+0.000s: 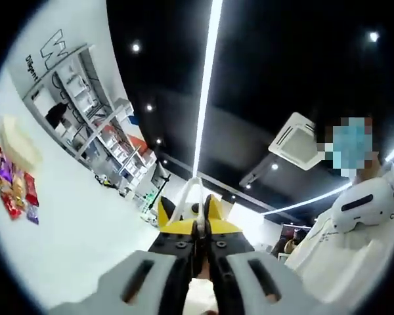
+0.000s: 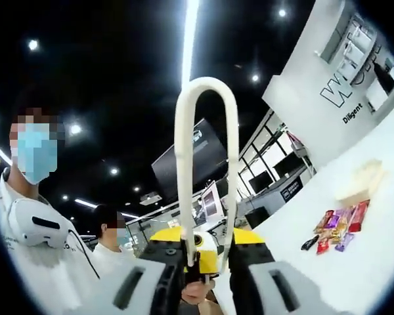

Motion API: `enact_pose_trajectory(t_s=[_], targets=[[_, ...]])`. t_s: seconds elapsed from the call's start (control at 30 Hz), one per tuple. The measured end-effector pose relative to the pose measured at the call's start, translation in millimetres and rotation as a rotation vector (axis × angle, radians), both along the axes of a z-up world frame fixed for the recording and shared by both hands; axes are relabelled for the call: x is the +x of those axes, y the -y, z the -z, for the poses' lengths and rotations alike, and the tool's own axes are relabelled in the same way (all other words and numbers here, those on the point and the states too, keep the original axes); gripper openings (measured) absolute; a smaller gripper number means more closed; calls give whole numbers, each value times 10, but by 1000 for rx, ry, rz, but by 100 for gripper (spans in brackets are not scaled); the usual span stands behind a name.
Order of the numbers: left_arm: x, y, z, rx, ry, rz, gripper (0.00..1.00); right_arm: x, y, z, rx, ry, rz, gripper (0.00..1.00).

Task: Place the target food into the container with the food tongs after gripping and lifting it, then release it inside without dropping or visibly crushing the food.

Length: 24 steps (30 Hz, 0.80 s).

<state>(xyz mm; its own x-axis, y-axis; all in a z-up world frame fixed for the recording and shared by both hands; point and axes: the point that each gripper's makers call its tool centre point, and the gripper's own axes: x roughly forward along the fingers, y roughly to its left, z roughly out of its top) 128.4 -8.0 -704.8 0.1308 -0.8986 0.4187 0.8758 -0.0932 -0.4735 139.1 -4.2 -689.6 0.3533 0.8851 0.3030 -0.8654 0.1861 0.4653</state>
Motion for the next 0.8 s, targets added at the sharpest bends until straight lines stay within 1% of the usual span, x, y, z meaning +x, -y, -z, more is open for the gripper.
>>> enact_pose_trajectory(t_s=[0.07, 0.1, 0.13, 0.17, 0.23, 0.27, 0.3, 0.37, 0.4, 0.43, 0.5, 0.57, 0.6, 0.63, 0.67, 0.7, 0.77, 0.8], targets=[[48, -40, 63, 42, 21, -26, 4, 31, 26, 42, -19, -2, 19, 19], [90, -77, 85, 61, 35, -55, 5, 44, 45, 62, -26, -4, 24, 19], [109, -90, 96, 68, 39, -67, 6, 53, 62, 75, -30, -9, 26, 19], [163, -132, 145, 103, 42, -95, 6, 63, 87, 88, -33, -10, 32, 19], [256, -199, 208, 137, 36, -134, 6, 87, 125, 115, -46, -11, 48, 19], [305, -244, 263, 168, 30, -152, 7, 108, 140, 140, -61, -9, 60, 19], [329, -273, 263, 164, 26, -160, 8, 129, 156, 184, -86, -7, 73, 19], [379, -332, 315, 189, 13, -181, 9, 153, 173, 218, -105, -1, 89, 20], [389, -353, 316, 188, 19, -193, 8, 176, 186, 238, -114, 0, 103, 20], [412, -378, 349, 209, 31, -211, 9, 189, 193, 275, -129, -4, 109, 20], [466, -401, 452, 270, 51, -248, 9, 225, 199, 349, -158, -12, 124, 20], [498, -419, 551, 325, 76, -282, 9, 269, 206, 460, -219, -12, 150, 19], [522, -435, 587, 350, 93, -305, 9, 339, 239, 492, -239, -3, 198, 19], [543, -452, 608, 370, 128, -332, 8, 355, 245, 524, -248, -21, 204, 19], [565, -474, 602, 375, 173, -370, 9, 377, 256, 562, -253, -45, 203, 19], [551, -477, 640, 399, 190, -369, 10, 408, 277, 587, -256, -61, 214, 19], [562, -482, 661, 398, 166, -365, 14, 453, 310, 626, -256, -83, 223, 19], [585, -499, 712, 428, 165, -374, 18, 477, 331, 641, -255, -93, 233, 19]])
